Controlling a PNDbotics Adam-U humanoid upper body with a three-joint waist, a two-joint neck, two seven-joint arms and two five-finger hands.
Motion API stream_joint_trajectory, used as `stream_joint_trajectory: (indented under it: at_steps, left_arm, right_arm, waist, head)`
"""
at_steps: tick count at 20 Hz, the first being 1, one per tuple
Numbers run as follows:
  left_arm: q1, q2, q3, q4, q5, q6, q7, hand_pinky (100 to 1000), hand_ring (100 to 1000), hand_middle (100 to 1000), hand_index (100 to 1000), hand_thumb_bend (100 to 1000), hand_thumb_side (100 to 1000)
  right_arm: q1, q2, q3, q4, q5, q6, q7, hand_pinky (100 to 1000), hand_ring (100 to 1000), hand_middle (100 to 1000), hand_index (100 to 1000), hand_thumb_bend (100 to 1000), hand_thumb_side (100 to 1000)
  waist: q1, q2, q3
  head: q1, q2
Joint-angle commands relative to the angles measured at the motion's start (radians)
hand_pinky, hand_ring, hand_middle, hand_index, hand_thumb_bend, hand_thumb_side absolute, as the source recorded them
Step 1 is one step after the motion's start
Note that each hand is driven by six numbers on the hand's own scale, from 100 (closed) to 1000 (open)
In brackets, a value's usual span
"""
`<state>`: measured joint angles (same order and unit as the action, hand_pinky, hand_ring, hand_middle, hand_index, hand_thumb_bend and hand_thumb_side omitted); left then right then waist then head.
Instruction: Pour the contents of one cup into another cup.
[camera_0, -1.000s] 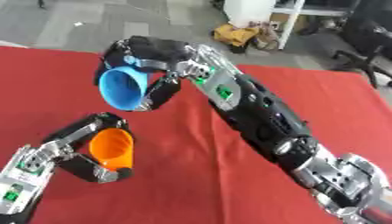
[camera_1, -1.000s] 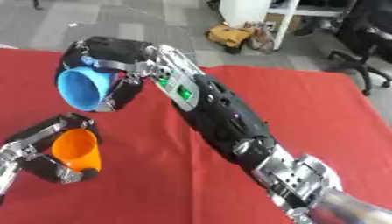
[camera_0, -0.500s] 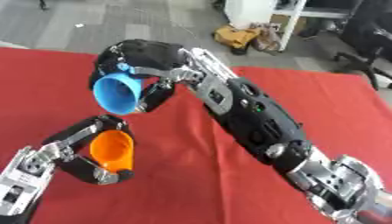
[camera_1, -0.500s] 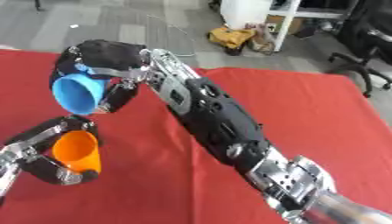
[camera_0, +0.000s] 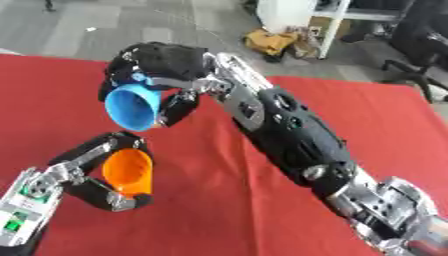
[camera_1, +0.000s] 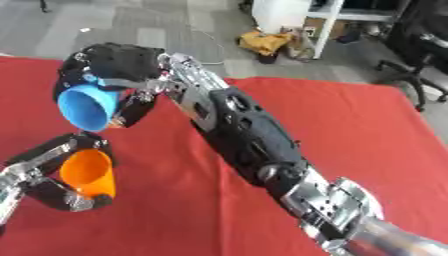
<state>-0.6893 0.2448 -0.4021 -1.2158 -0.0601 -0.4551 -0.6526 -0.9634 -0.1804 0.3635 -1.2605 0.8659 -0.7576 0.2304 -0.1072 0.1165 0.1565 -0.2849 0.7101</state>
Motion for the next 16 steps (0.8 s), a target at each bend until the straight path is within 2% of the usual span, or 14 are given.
stream_joint_trajectory:
  at_steps: [1,16]
  left_arm:
    - [-0.022,-0.004,0.006,-0.008,-0.003,-0.126,-0.126,650,372,237,621,138,100]
    - [-0.021,-0.005,0.018,-0.002,-0.003,-0.116,-0.119,651,372,236,621,137,100]
  right_arm:
    - [-0.023,-0.015,-0.003,-0.029,0.042,-0.006,-0.029,717,589,537,757,281,100]
    - [-0.029,-0.017,0.013,-0.089,0.208,-0.035,-0.118,732,611,570,768,283,100]
  waist:
    - [0.007,-0.015,0.000]
    - [0.009,-0.015,-0.003]
  head:
    - [-0.004,-0.007]
    - [-0.006,-0.006]
